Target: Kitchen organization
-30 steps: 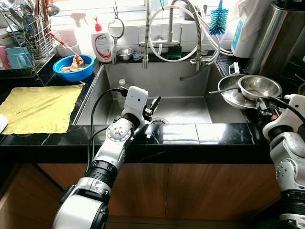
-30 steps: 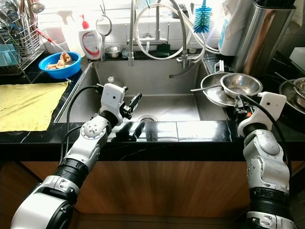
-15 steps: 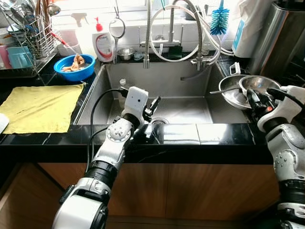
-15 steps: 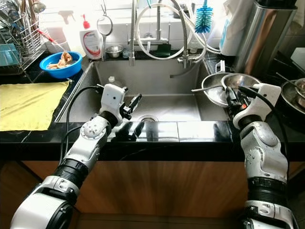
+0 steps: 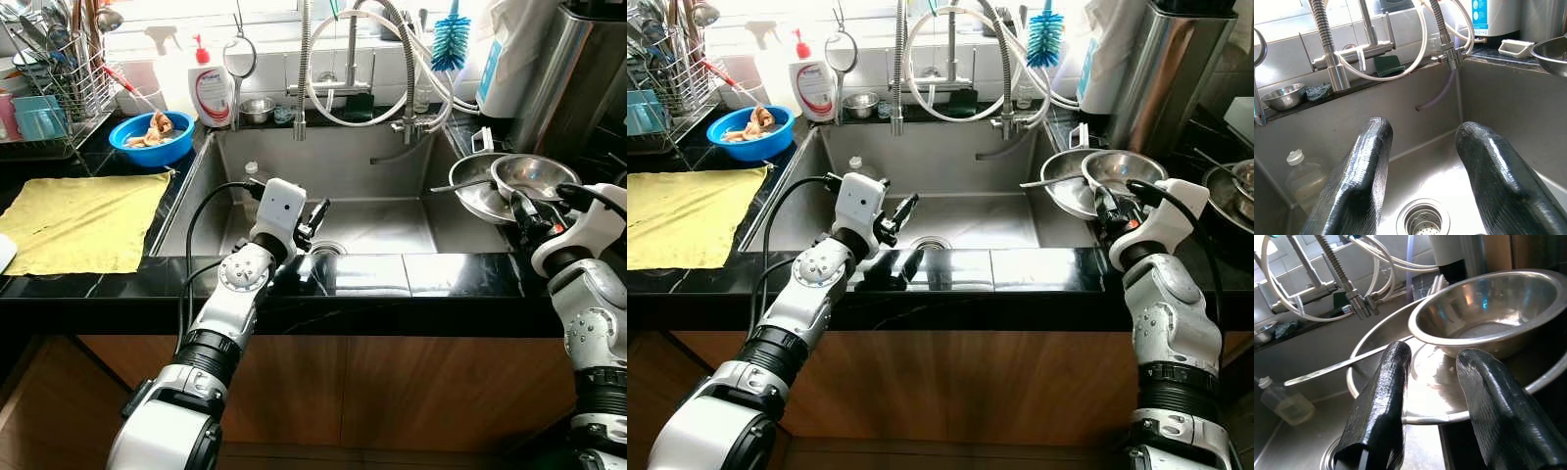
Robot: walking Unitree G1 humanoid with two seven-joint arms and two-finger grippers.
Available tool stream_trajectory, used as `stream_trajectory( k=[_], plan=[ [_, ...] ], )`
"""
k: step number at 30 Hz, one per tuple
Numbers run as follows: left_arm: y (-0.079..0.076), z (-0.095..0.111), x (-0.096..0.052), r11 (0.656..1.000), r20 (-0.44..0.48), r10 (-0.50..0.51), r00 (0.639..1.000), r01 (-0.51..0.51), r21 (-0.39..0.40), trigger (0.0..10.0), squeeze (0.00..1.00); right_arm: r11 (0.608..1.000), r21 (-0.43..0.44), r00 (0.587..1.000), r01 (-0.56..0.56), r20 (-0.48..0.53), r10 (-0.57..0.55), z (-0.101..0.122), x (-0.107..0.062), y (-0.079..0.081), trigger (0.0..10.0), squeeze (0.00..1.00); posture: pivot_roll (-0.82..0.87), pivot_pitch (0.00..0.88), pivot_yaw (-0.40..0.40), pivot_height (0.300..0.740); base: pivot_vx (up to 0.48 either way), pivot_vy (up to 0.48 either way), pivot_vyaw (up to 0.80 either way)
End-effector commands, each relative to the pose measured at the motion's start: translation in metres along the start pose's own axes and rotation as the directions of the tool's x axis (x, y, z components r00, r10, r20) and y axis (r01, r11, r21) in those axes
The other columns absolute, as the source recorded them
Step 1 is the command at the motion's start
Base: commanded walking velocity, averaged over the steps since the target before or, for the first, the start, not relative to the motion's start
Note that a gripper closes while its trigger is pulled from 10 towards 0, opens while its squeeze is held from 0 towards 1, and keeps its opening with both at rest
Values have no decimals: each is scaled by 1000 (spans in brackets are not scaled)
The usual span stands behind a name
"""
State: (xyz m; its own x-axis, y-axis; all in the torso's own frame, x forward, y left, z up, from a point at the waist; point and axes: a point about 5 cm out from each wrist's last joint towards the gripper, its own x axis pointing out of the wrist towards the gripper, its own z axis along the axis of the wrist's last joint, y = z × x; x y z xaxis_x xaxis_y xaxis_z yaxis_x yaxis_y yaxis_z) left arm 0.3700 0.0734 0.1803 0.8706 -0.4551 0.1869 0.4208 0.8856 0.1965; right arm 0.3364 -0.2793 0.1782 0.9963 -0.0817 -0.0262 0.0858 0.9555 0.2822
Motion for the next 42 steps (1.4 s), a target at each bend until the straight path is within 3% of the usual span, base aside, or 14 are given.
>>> stream_trajectory(
  k=[1,16,30,42],
  plan=[
    [2,4,-1,1000,21,1,1000,-2,19,10000,0,1000,19,1000,20,-7,-20,-1,-1,-3,10000,0,-21,0,70,740,0,0,0],
    [4,6,0,1000,24,-3,1000,2,32,10000,0,994,49,995,96,4,-96,-1,-5,-12,10000,0,-19,0,74,740,0,0,0],
    [6,4,-3,999,21,1,1000,-2,36,10000,0,981,39,978,189,85,-191,18,-16,-30,10000,0,-3,0,69,740,0,0,0],
    [5,4,-4,999,21,-2,1000,1,36,10000,0,979,34,968,202,146,-205,30,-23,-32,10000,0,-4,0,71,740,0,0,0]
  ],
)
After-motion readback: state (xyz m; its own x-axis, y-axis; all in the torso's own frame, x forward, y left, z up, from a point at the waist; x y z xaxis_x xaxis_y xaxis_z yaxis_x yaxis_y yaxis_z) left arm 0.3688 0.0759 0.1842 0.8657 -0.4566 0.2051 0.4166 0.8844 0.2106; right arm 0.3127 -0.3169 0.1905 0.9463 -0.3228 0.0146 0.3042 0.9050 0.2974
